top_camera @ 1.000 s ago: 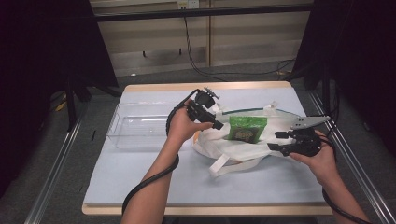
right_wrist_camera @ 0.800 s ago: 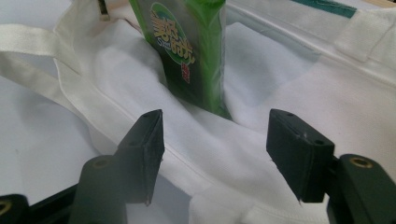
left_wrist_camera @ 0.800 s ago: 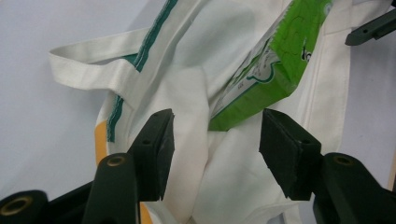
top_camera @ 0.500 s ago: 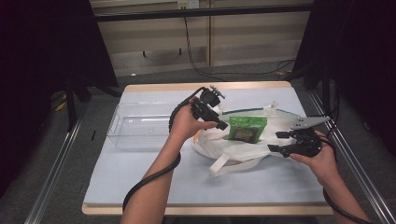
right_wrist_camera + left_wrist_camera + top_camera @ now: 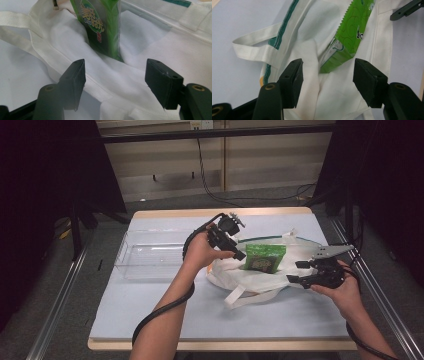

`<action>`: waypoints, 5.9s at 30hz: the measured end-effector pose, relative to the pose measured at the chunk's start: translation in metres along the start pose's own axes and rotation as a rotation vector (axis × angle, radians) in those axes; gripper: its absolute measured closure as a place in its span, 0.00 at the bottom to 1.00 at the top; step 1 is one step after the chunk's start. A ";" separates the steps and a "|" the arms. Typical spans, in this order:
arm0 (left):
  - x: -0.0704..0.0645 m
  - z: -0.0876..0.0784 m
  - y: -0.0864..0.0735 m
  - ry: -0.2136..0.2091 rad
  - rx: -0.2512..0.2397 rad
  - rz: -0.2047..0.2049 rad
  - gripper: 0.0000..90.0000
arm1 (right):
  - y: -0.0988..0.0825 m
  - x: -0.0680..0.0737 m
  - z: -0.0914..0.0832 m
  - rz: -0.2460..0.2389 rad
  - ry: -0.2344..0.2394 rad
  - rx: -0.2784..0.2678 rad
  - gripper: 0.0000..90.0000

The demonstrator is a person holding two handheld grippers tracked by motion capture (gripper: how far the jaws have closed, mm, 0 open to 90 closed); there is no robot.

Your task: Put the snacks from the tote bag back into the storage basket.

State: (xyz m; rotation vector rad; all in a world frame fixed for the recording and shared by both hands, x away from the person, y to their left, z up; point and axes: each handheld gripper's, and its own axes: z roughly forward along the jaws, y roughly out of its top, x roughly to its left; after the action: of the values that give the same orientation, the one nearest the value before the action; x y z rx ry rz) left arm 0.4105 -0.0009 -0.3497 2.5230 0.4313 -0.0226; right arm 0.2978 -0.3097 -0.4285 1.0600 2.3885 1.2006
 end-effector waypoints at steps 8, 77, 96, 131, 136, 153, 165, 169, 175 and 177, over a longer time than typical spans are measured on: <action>-0.006 0.008 0.006 -0.023 0.002 0.030 0.44 | 0.000 0.000 -0.001 -0.001 -0.001 -0.003 0.36; -0.013 -0.034 0.045 0.042 0.144 0.186 0.92 | -0.001 0.001 -0.002 -0.012 0.017 -0.003 0.35; -0.006 -0.071 0.046 0.088 0.199 0.227 0.94 | 0.001 0.003 -0.002 -0.020 0.028 -0.016 0.32; 0.010 -0.118 0.038 0.156 0.203 0.236 0.94 | 0.004 0.009 0.005 0.010 0.038 0.000 0.07; 0.011 -0.124 0.039 0.164 0.213 0.241 0.94 | 0.005 0.011 0.005 0.007 0.040 0.002 0.07; 0.023 -0.142 0.025 0.197 0.261 0.238 0.94 | 0.005 0.012 0.008 0.003 0.049 -0.001 0.06; 0.029 -0.146 0.017 0.216 0.284 0.237 0.94 | 0.006 0.014 0.010 0.001 0.061 -0.002 0.05; 0.030 -0.149 0.016 0.220 0.288 0.231 0.94 | 0.006 0.014 0.010 0.002 0.058 -0.001 0.05; 0.033 -0.153 0.013 0.242 0.294 0.231 0.93 | 0.006 0.014 0.011 -0.002 0.062 0.003 0.05; 0.034 -0.153 0.011 0.245 0.285 0.226 0.93 | 0.006 0.014 0.011 -0.003 0.064 0.004 0.05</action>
State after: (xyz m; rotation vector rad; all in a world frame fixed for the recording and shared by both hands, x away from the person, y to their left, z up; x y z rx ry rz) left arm 0.4341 0.0844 -0.2196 2.8546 0.2489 0.3371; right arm 0.2967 -0.2910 -0.4299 1.0342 2.4400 1.2482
